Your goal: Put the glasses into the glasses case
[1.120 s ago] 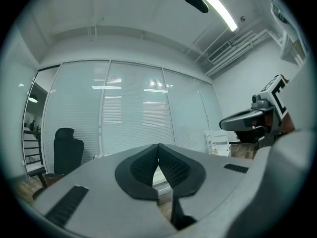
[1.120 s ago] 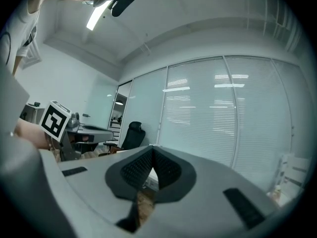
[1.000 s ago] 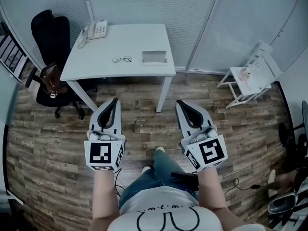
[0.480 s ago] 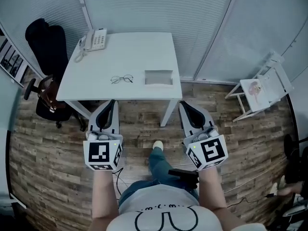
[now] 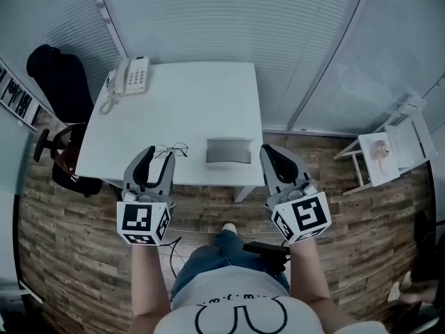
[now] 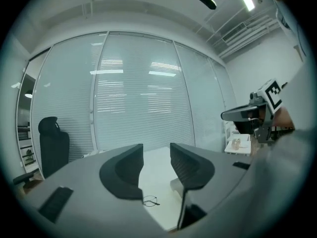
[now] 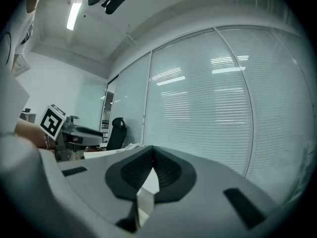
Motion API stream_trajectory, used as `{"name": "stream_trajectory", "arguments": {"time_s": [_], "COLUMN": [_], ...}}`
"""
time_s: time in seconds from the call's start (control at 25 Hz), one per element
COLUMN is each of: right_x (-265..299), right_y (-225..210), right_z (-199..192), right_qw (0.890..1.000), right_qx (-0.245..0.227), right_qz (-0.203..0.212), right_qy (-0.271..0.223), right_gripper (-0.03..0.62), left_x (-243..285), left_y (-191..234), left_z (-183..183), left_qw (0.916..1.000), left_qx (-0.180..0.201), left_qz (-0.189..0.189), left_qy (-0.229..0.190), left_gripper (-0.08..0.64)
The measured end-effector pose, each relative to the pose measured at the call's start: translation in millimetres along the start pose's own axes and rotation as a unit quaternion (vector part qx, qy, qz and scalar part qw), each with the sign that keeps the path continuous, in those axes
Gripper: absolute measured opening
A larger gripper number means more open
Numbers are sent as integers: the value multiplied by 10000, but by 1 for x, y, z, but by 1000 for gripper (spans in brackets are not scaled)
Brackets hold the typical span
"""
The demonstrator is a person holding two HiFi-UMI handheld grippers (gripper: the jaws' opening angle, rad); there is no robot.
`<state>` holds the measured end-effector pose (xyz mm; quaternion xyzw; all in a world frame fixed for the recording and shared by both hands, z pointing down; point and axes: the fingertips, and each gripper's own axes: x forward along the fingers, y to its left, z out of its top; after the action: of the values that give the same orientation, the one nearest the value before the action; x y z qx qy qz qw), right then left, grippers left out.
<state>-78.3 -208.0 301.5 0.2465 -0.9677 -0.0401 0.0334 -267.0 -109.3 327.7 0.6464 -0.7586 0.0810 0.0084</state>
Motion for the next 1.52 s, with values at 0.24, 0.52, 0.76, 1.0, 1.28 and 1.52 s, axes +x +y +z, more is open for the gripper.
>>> {"name": "stream_trajectory", "arguments": {"time_s": [0.24,0.52,0.76,1.0,1.28,1.52], "right_x": [30,52,75,89,103,110], "right_y": [-21,-29,-24,-11,-4,-3], "right_z": [-20,-55,-82,-119,-146,-150], "right_qw": [9996,9974,9930,9848,9786,9774], "right_qx": [138,433,637,830,858,731], "right_qz": [104,47,-7,-54,-114,-144], "right_qy": [207,580,992,1524,1869,1977], "right_gripper": [12,12,12,12,12,12], "left_x": [36,61,88,105,127,132], "left_y": [20,37,48,51,54,47], "left_z": [-18,-76,-139,-205,-245,-258], "left_qw": [9991,9912,9659,8978,8400,8203], "left_qx": [190,423,858,1520,1999,1940], "left_qz": [54,-367,-1249,-2686,-3520,-3908], "left_qy": [378,1201,2101,3142,3614,3698], "left_gripper": [184,183,150,135,103,40]}}
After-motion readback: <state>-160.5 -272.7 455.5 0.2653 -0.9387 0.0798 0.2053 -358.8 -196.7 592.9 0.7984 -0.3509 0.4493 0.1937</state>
